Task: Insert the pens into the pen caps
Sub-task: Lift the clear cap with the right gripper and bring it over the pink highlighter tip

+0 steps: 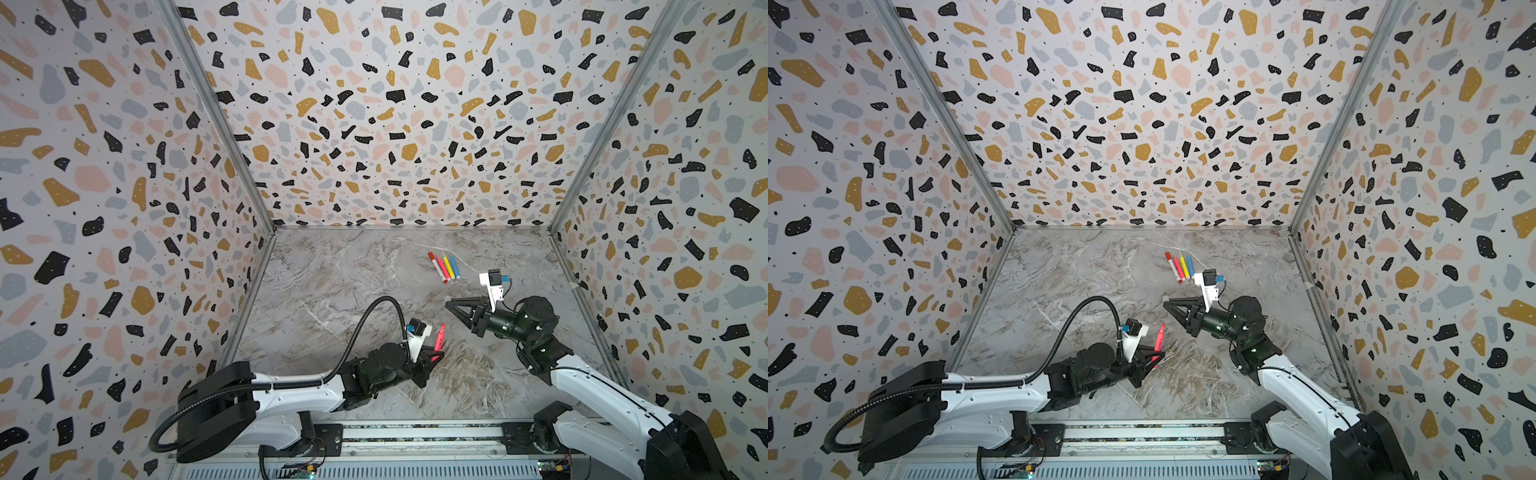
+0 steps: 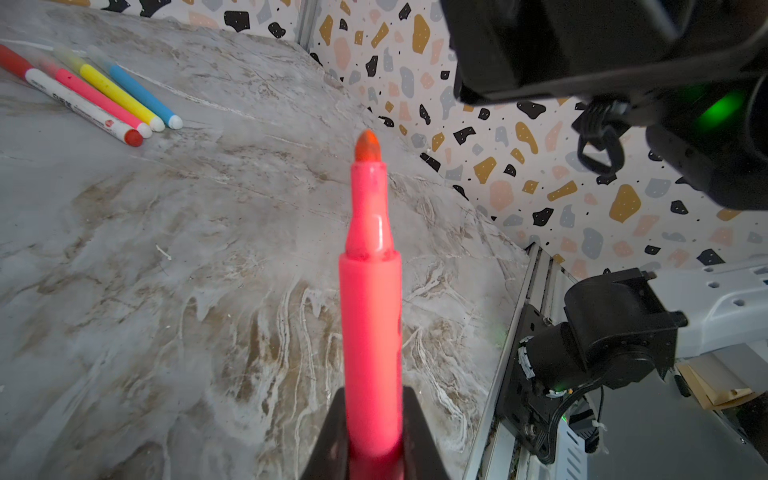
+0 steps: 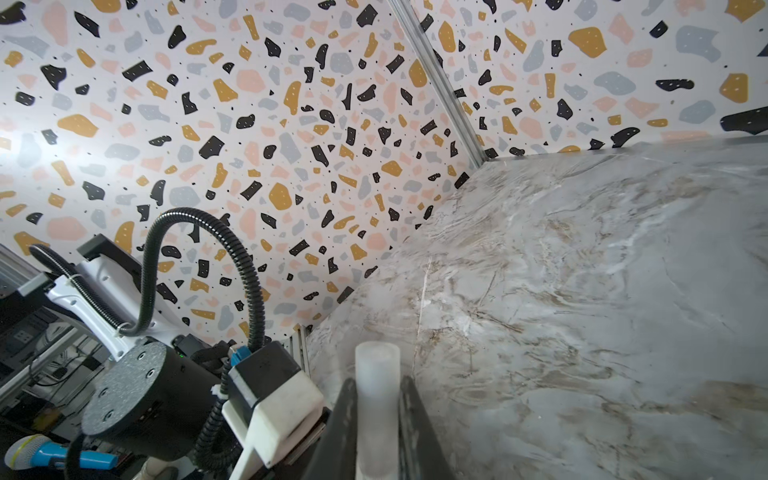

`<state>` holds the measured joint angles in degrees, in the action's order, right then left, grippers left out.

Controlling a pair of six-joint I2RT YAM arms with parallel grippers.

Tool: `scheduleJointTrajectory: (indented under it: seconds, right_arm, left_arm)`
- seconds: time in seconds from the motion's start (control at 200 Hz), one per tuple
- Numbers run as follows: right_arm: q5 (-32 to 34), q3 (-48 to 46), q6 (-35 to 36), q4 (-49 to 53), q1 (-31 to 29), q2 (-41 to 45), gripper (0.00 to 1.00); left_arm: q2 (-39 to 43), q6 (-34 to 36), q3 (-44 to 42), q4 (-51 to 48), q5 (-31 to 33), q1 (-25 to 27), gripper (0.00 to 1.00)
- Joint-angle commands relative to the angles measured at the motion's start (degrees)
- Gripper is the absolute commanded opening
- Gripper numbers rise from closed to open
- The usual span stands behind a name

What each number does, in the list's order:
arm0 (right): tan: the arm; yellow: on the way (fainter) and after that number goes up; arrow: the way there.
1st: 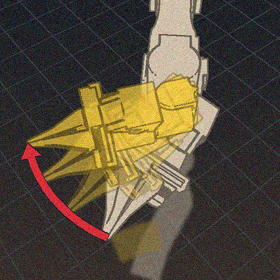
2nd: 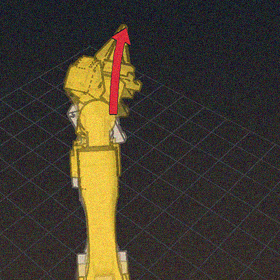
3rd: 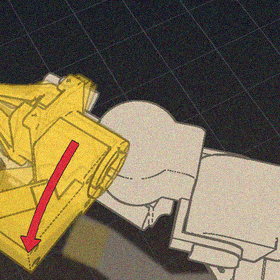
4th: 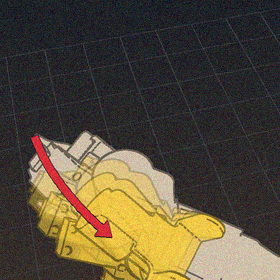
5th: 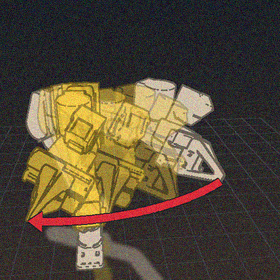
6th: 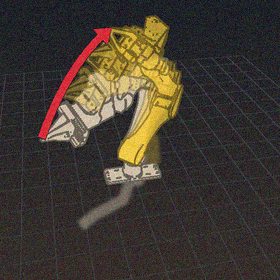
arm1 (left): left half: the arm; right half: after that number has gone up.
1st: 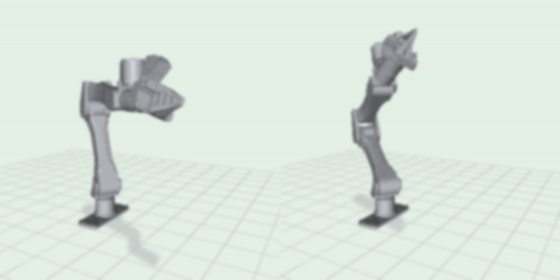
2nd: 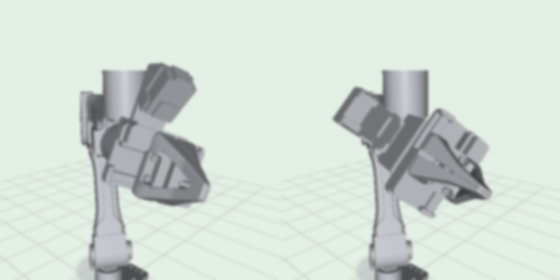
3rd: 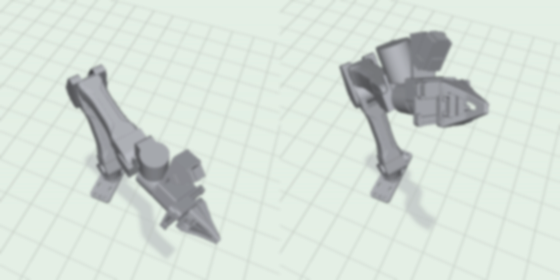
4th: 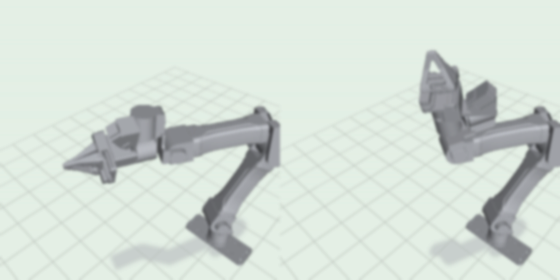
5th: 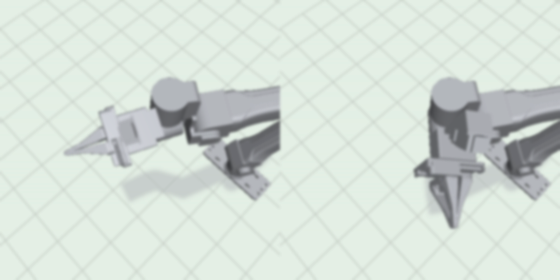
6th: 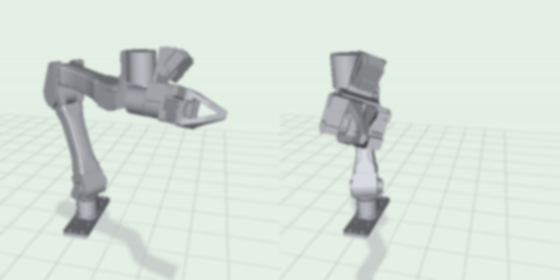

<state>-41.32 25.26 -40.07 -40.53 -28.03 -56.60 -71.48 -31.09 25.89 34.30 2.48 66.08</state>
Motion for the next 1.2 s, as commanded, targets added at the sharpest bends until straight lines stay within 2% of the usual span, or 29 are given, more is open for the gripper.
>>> scheduleJointTrajectory:
  seconds: [0.0,1.192]
  right_arm:
    - [-0.61,-1.20,-4.65,-8.36,-0.35,1.20,0.08]
    - [1.95,-3.65,-7.99,-16.16,-3.61,-2.37,0.09]
  left_arm:
    - [0.47,-0.89,1.94,4.62,1.26,0.36,0.01]
    - [2.84,-0.81,3.64,3.97,1.22,0.45,0.01]
